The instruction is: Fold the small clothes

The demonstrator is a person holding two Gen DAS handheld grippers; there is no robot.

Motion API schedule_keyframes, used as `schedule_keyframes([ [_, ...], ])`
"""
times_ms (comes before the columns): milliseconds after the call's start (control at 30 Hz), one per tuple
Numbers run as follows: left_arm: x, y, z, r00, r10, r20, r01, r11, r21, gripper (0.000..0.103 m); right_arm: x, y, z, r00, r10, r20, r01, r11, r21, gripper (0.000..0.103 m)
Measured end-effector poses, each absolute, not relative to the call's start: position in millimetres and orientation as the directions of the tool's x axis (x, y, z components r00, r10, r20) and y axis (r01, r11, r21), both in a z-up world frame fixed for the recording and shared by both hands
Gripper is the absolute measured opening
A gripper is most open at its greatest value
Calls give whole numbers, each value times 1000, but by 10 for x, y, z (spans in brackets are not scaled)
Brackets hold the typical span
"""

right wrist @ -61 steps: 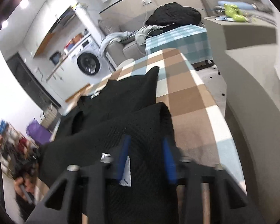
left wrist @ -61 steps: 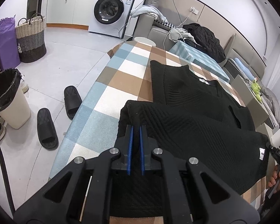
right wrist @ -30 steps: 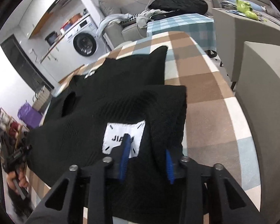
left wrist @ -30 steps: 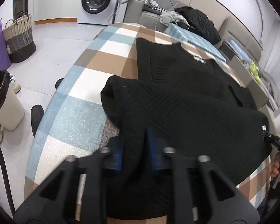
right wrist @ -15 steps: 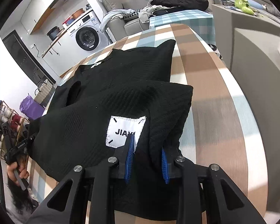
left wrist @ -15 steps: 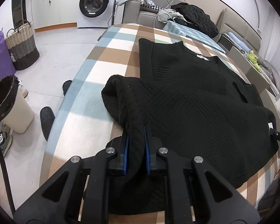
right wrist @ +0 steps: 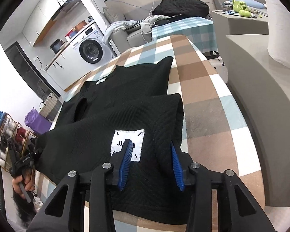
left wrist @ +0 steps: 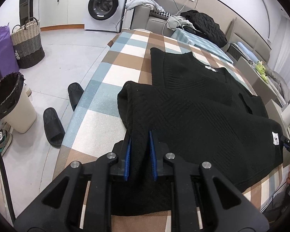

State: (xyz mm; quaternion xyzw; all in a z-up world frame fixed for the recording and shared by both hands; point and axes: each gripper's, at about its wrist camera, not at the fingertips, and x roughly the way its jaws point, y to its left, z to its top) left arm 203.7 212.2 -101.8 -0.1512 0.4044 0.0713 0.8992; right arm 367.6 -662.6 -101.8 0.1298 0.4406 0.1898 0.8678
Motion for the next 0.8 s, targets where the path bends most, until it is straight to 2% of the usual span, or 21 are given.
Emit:
schedule_keyframes([
  [133,2020,2128,-959,682,31,-731,-266,941,-208,12,3706,-6664,-1031,548,464,-695,-207,881,425,40],
  [167,2005,2138,-931,691,31,-722,-268,939,-216,11,3725,-6653,-1035,552,461,-695,-207,883,421,36],
  [200,1984,2141,-905,699,33,-714,-269,938,-220,7,3730,-6644,-1031,560,456,-691,-212,886,413,22],
  [267,1953,2147,-830,721,36,-692,-265,937,-228,5,3732,-6612,-1008,575,434,-693,-221,899,379,5],
  [433,1900,2151,-577,778,22,-628,-244,931,-270,4,3675,-6640,-716,662,439,-607,-260,894,363,3],
  [600,2095,2153,-339,814,47,-579,-239,935,-260,3,3865,-6586,-386,727,432,-534,-278,896,346,3],
  [700,2375,2239,-419,795,64,-603,-269,928,-256,4,4100,-6507,-426,740,388,-550,-244,916,319,3],
  [800,2598,2308,-606,757,69,-649,-305,917,-258,4,4353,-6396,-627,723,334,-605,-195,938,285,3],
])
